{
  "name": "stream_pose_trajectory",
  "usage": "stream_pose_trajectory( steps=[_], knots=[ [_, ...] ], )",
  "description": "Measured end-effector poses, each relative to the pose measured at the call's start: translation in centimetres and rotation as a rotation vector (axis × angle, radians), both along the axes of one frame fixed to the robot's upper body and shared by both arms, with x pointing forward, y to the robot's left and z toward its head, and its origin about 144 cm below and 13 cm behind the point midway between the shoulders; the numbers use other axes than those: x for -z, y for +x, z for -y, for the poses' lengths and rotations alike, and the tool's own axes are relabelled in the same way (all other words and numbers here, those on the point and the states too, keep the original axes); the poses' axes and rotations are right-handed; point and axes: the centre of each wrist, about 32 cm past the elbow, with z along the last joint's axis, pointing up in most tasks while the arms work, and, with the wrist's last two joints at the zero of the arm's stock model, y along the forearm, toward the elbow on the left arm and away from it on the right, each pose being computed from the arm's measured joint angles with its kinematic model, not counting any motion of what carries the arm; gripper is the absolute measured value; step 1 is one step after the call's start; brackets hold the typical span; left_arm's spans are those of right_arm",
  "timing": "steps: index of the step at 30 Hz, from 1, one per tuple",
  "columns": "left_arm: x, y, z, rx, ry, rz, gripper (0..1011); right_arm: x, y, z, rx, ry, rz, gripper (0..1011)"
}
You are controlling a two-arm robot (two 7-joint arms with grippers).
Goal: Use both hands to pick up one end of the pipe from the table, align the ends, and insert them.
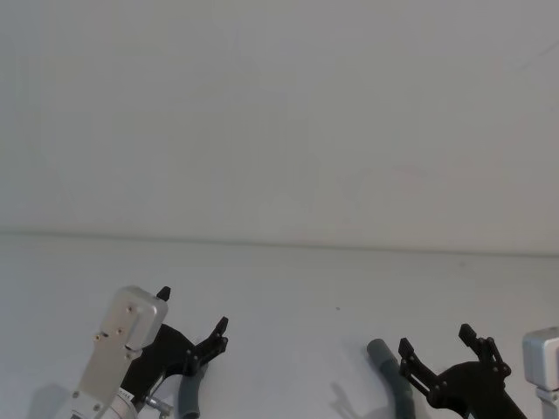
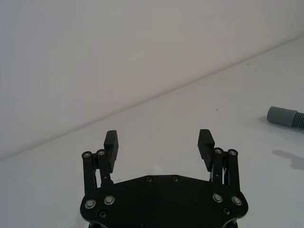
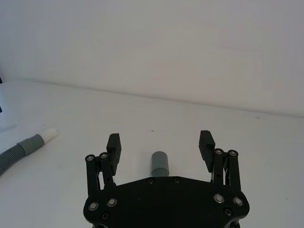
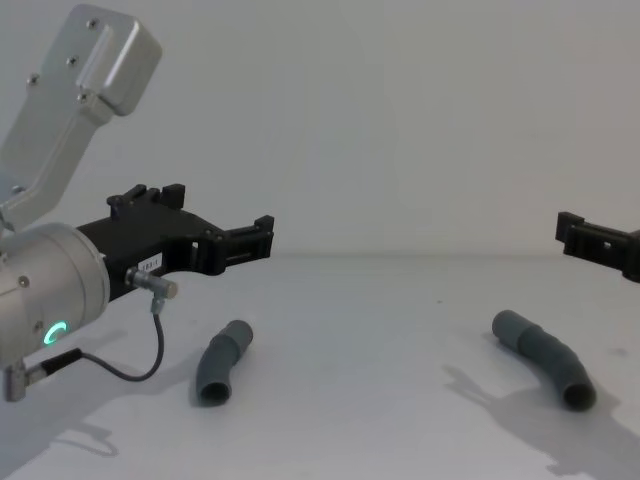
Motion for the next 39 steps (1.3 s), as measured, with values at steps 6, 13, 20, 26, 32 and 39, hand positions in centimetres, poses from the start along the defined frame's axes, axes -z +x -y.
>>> stream_pose_trajectory(
  steps=[6, 13, 20, 26, 32, 39],
  knots=[
    [0.00, 0.00, 0.00, 0.000, 0.000, 0.000, 1001, 0.00, 0.00, 0.00, 0.000, 0.000, 0.000, 1000],
    [0.00, 0.00, 0.00, 0.000, 0.000, 0.000, 1001, 0.00, 0.00, 0.00, 0.000, 0.000, 0.000, 1000],
    [0.00, 0.00, 0.00, 0.000, 0.000, 0.000, 1001, 0.00, 0.00, 0.00, 0.000, 0.000, 0.000, 1000],
    [0.00, 0.00, 0.00, 0.000, 0.000, 0.000, 1001, 0.00, 0.00, 0.00, 0.000, 0.000, 0.000, 1000],
    [-0.13, -0.13, 0.21, -0.025, -0.011, -0.026, 1001, 0.00, 0.00, 0.00, 0.000, 0.000, 0.000, 1000],
    [-0.63, -0.39, 0.55, -0.065, -0.028, -0.086, 1001, 0.00, 0.00, 0.00, 0.000, 0.000, 0.000, 1000]
  ],
)
